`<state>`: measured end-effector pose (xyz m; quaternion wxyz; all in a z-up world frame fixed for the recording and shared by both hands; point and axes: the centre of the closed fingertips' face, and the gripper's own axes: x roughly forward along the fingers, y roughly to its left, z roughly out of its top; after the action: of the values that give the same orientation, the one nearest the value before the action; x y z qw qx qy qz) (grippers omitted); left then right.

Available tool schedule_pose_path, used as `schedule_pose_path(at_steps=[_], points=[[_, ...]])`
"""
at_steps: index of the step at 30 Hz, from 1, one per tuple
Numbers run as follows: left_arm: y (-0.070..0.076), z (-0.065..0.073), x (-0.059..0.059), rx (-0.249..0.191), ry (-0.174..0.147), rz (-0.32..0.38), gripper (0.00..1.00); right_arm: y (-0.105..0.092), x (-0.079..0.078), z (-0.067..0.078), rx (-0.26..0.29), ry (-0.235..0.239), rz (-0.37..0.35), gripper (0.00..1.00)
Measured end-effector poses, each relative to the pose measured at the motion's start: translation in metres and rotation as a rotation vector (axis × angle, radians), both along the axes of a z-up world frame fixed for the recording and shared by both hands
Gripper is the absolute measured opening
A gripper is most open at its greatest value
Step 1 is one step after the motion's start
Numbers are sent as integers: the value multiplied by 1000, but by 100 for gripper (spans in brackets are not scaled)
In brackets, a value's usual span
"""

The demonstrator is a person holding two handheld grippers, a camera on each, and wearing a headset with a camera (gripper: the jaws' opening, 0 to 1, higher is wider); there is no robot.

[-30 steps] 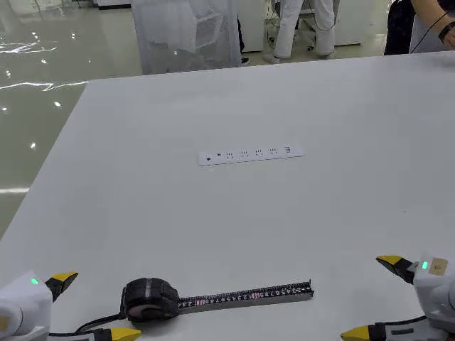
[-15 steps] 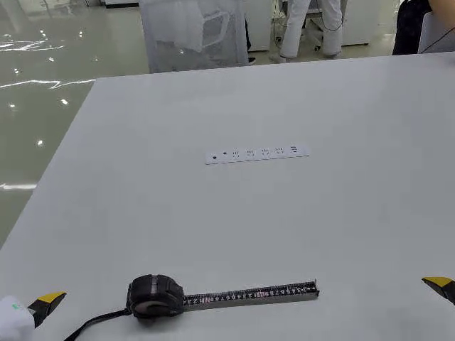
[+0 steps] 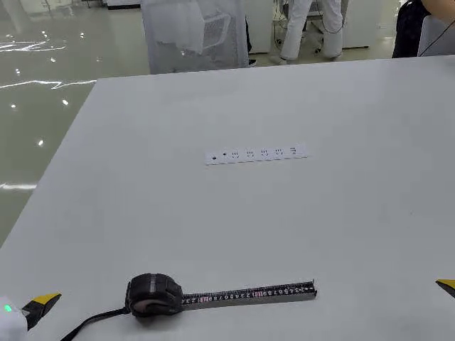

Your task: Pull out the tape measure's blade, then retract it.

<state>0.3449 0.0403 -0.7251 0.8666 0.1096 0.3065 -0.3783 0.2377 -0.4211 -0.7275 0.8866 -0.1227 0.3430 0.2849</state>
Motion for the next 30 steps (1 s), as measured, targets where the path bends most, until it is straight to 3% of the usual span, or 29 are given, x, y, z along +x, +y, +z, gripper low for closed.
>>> schedule_pose_path(at_steps=[2,4,18,21,30], points=[[1,2,0,-9,-4,3,99,0,0,3,-3,-19,7,99],[3,3,0,-5,-9,-3,99,-1,-3,3,-9,-2,2,99],[7,11,1,-4,-35,-12,99,-5,-7,5,-14,-3,0,99],[7,15,2,-33,-33,-3,99,-4,-8,5,-17,2,4,99],[7,15,5,-34,-32,8,99,-6,-8,3,-29,7,6,99]])
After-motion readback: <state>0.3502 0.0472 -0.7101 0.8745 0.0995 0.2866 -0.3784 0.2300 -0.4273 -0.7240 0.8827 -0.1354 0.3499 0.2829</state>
